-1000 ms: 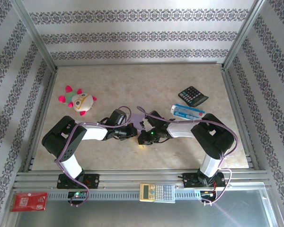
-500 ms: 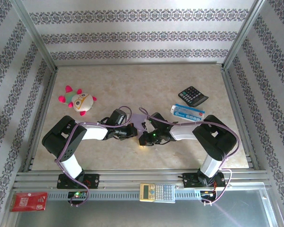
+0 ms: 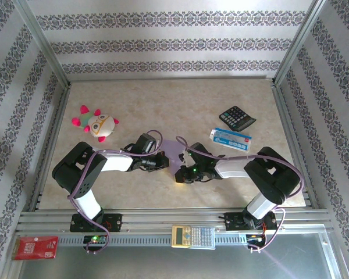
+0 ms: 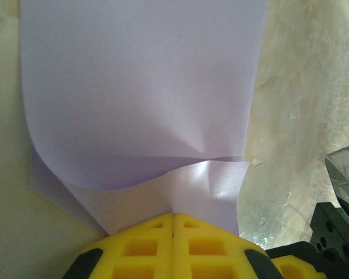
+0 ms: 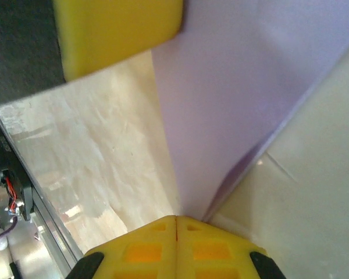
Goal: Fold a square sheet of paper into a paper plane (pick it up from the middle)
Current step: Third fold the triangle at the center of the table.
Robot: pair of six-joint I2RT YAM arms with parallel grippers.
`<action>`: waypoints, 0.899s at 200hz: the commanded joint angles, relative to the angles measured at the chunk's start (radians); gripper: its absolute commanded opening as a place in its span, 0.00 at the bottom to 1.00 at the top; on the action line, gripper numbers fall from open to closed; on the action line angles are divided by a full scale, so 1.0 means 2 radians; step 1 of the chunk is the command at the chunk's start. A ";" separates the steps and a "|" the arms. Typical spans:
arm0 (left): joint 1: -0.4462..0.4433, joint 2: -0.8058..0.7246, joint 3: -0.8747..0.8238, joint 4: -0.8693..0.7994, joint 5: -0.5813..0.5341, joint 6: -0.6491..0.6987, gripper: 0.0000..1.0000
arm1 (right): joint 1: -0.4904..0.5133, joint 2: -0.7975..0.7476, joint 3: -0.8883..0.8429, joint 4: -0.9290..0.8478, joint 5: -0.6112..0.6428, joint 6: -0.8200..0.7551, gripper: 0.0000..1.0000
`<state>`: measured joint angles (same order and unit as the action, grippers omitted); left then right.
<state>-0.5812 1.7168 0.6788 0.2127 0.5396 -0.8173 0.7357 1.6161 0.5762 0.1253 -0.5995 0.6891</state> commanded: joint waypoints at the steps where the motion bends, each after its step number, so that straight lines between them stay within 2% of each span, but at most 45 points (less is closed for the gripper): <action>1: -0.002 0.038 -0.020 -0.086 -0.055 0.016 0.00 | -0.004 -0.017 -0.019 -0.068 0.001 0.011 0.00; 45: -0.002 0.037 -0.021 -0.082 -0.053 0.012 0.00 | -0.007 -0.039 0.025 -0.038 -0.028 0.040 0.00; 102: -0.002 0.036 -0.020 -0.082 -0.052 0.012 0.00 | -0.011 0.029 0.071 -0.022 -0.033 0.034 0.00; 180: -0.002 0.035 -0.016 -0.086 -0.050 0.013 0.00 | -0.021 0.062 0.032 -0.011 -0.030 0.020 0.00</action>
<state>-0.5812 1.7168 0.6796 0.2123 0.5415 -0.8177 0.6960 1.7180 0.6785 0.1078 -0.6598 0.7532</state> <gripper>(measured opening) 0.064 0.049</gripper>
